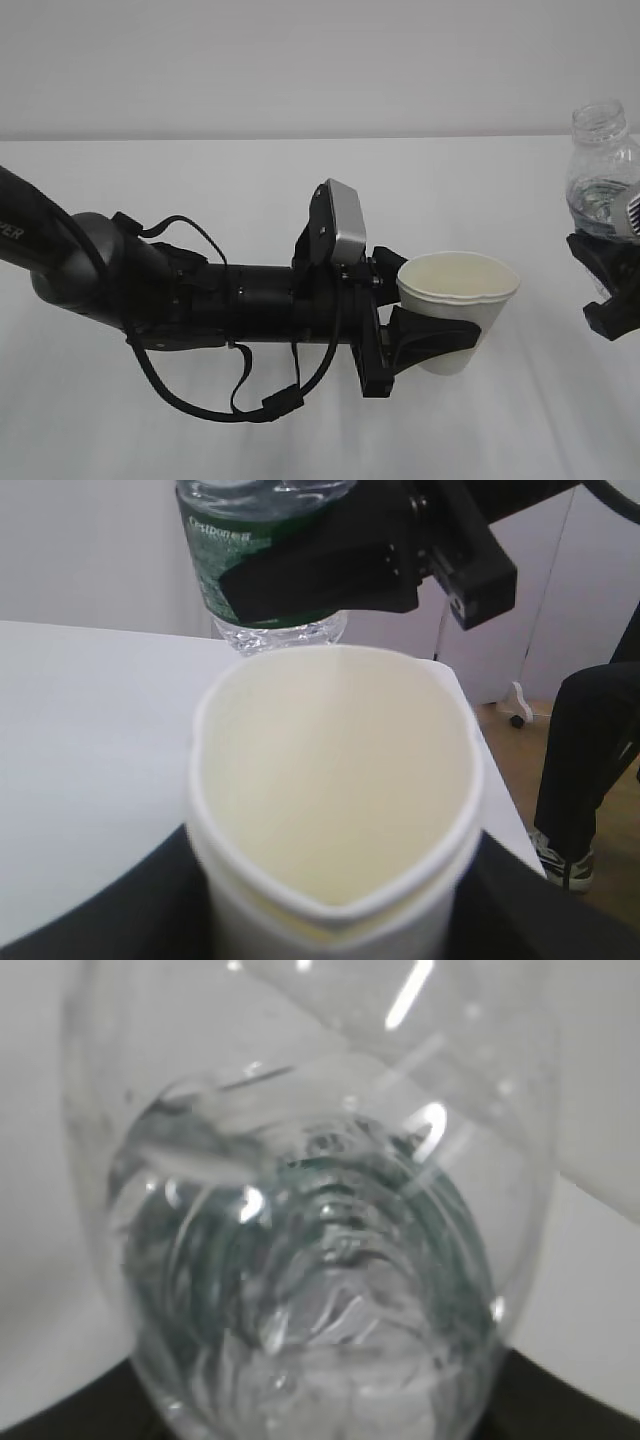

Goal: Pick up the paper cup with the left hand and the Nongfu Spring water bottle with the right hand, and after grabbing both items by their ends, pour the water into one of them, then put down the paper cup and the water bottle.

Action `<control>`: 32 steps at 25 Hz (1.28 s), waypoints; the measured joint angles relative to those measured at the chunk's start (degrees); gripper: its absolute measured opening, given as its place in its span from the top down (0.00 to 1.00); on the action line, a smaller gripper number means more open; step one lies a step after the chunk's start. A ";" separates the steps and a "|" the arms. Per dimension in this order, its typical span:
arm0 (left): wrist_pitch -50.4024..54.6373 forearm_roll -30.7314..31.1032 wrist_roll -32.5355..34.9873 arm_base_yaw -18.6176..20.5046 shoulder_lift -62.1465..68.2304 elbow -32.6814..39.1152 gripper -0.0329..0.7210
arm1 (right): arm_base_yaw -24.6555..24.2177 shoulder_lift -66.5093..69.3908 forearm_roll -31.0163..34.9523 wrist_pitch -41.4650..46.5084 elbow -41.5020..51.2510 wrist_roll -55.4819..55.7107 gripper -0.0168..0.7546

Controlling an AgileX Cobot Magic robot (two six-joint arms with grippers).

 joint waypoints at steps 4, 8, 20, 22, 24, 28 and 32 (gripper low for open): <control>0.00 0.00 0.00 0.00 0.00 0.00 0.41 | 0.00 0.00 0.00 0.10 0.00 -2.33 0.50; 0.00 0.00 0.00 0.00 0.00 0.00 0.41 | 0.00 0.00 0.00 0.86 0.00 -5.58 0.50; 0.00 0.18 0.00 0.00 0.00 0.00 0.41 | 0.00 0.00 0.00 1.31 0.00 -15.83 0.50; 0.00 0.55 0.00 0.00 0.00 0.00 0.41 | 0.00 0.00 0.00 1.31 0.00 -16.86 0.50; 0.00 1.23 0.00 0.00 0.00 0.00 0.41 | 0.00 0.00 0.00 1.31 0.00 -18.05 0.50; 0.00 2.22 0.00 0.00 0.00 0.00 0.41 | 0.00 0.00 0.00 1.31 -0.08 -20.10 0.50; 0.00 2.45 0.00 0.00 0.00 0.00 0.41 | 0.00 0.00 0.00 1.31 -0.08 -23.27 0.50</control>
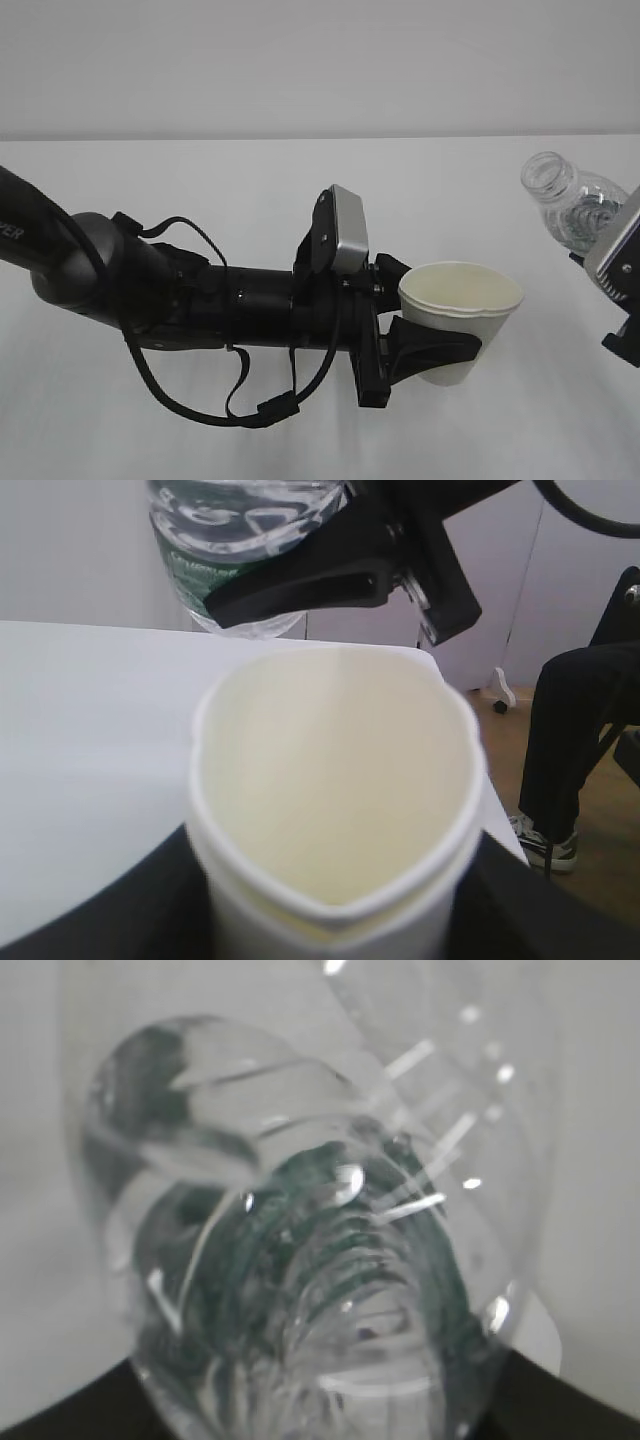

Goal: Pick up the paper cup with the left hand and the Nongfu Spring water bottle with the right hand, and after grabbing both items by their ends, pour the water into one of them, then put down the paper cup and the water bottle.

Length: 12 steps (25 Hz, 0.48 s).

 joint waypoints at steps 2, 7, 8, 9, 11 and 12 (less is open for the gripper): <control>0.00 0.00 0.00 0.00 0.00 -0.12 0.41 | 0.00 0.00 0.00 0.00 0.00 -2.15 0.50; 0.00 0.22 0.00 0.00 0.00 -0.72 0.41 | 0.00 0.00 0.00 0.00 0.00 -6.75 0.50; 0.00 0.22 0.00 0.00 0.00 -0.72 0.41 | 0.00 0.00 0.00 0.00 0.00 -7.57 0.50; 0.00 0.33 0.00 0.00 0.00 -0.72 0.40 | 0.00 0.00 0.10 0.00 0.00 -8.38 0.50; 0.00 0.42 0.00 0.00 0.00 -0.72 0.40 | 0.00 0.00 0.60 0.00 0.00 -9.95 0.50; 0.00 0.68 0.00 0.00 0.00 -0.72 0.40 | 0.00 0.00 0.89 0.00 0.00 -10.67 0.50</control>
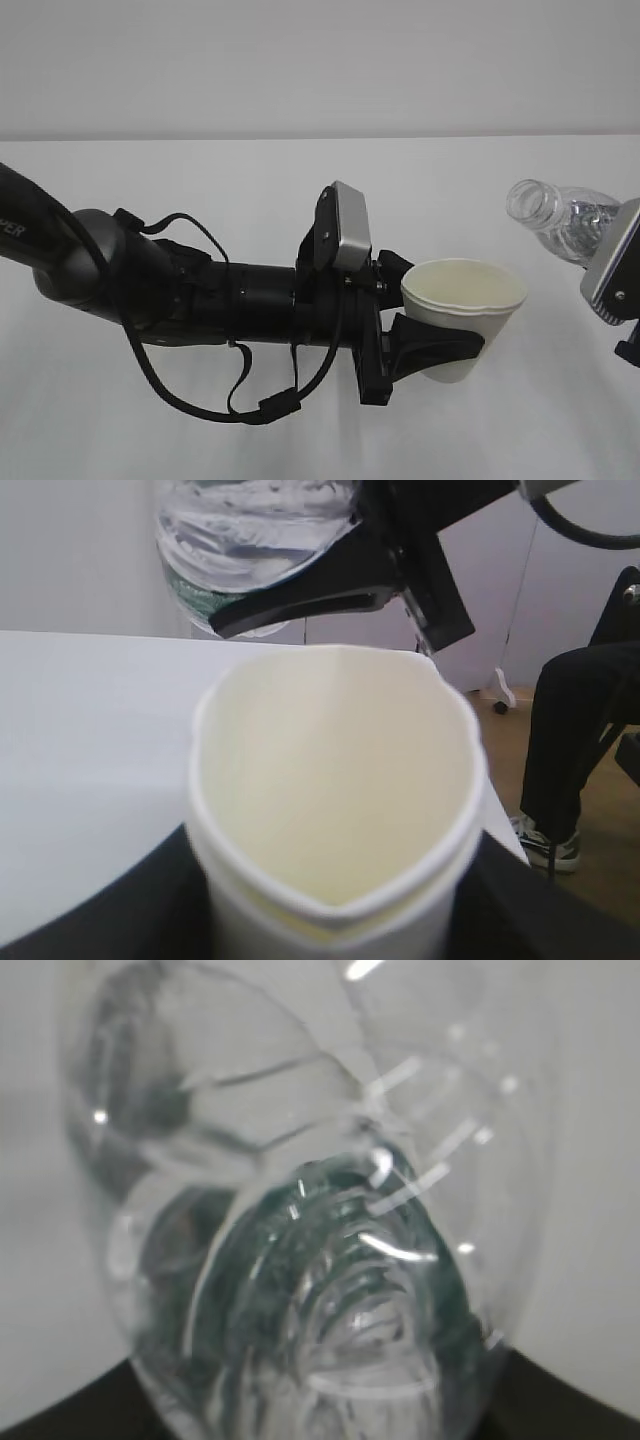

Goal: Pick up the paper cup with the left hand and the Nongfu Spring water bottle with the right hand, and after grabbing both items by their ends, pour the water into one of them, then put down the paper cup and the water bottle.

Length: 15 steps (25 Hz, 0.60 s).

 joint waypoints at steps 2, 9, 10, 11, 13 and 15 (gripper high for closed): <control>0.00 0.71 0.00 0.00 0.00 0.00 0.40 | 0.00 0.00 0.27 0.00 0.00 -1.21 0.50; 0.00 1.78 0.00 0.00 0.00 0.00 0.40 | 0.00 0.00 0.49 0.00 0.00 -4.65 0.50; 0.00 1.90 0.00 0.00 0.00 0.00 0.40 | 0.00 0.00 0.49 0.00 0.00 -4.92 0.51; 0.00 1.90 0.00 0.00 0.00 0.00 0.40 | 0.00 0.00 0.49 0.00 0.00 -5.39 0.51; 0.00 1.98 0.00 0.00 0.00 -0.07 0.40 | 0.00 0.00 0.49 0.00 0.00 -6.48 0.51; 0.00 2.11 0.00 0.00 0.00 -0.12 0.40 | 0.00 0.00 0.49 0.00 0.00 -8.39 0.51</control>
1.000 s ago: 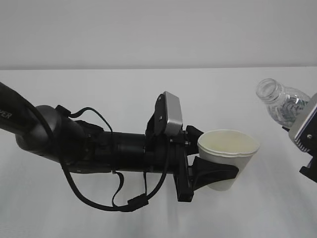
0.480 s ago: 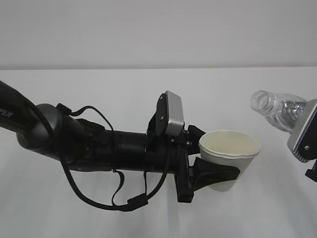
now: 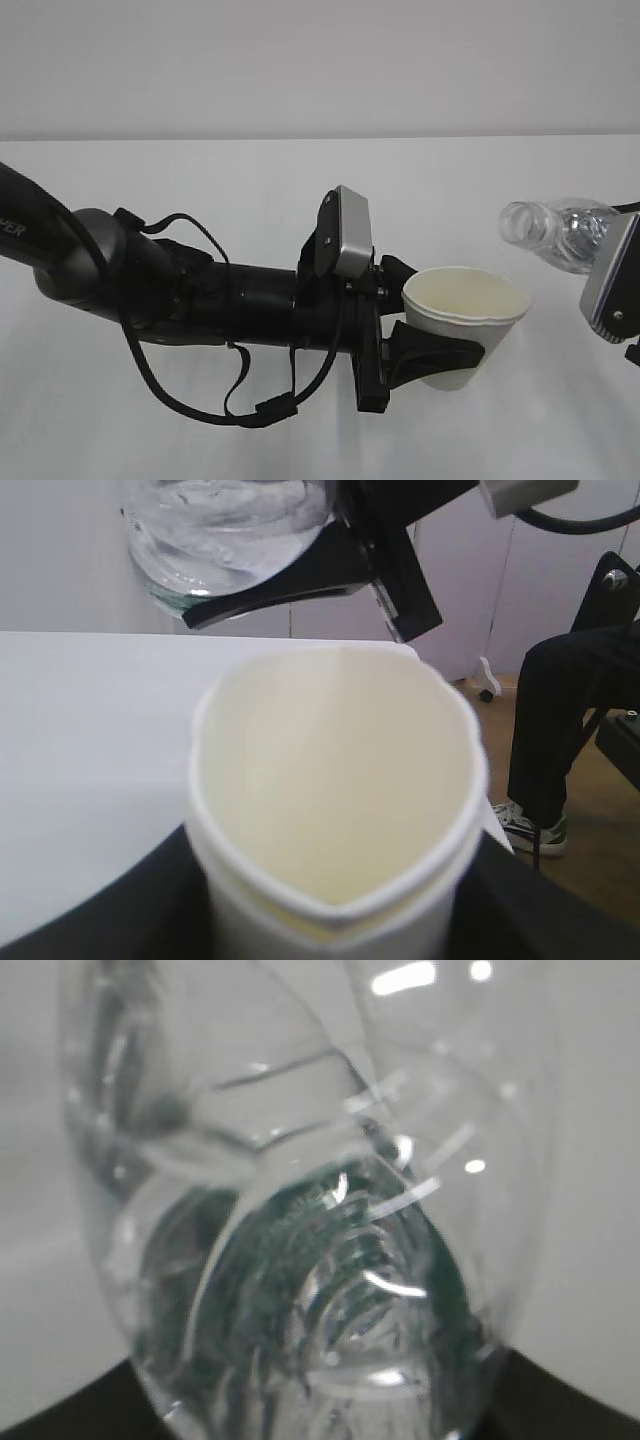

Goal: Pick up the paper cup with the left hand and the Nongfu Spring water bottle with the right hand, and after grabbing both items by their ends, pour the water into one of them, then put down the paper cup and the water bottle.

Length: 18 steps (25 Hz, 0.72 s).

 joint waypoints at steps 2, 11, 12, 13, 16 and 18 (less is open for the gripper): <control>0.00 0.14 -0.10 0.00 0.00 -0.10 0.40 | 0.00 0.00 0.00 0.00 0.00 -1.32 0.51; 0.00 0.38 -0.72 0.00 0.00 -0.15 0.40 | 0.00 0.00 0.00 0.00 0.00 -4.27 0.51; 0.00 0.48 -0.83 0.00 0.00 -0.15 0.40 | 0.00 0.00 0.00 0.00 0.00 -4.67 0.51; 0.00 0.48 -0.93 0.00 0.00 -0.15 0.40 | 0.00 0.00 0.00 0.00 0.00 -4.81 0.51; 0.00 0.48 -1.18 -0.38 0.00 -0.15 0.40 | 0.00 0.00 0.00 0.00 0.00 -5.31 0.51; 0.00 0.57 -1.27 -1.05 0.00 -0.15 0.40 | 0.00 0.00 0.00 0.00 0.00 -6.54 0.51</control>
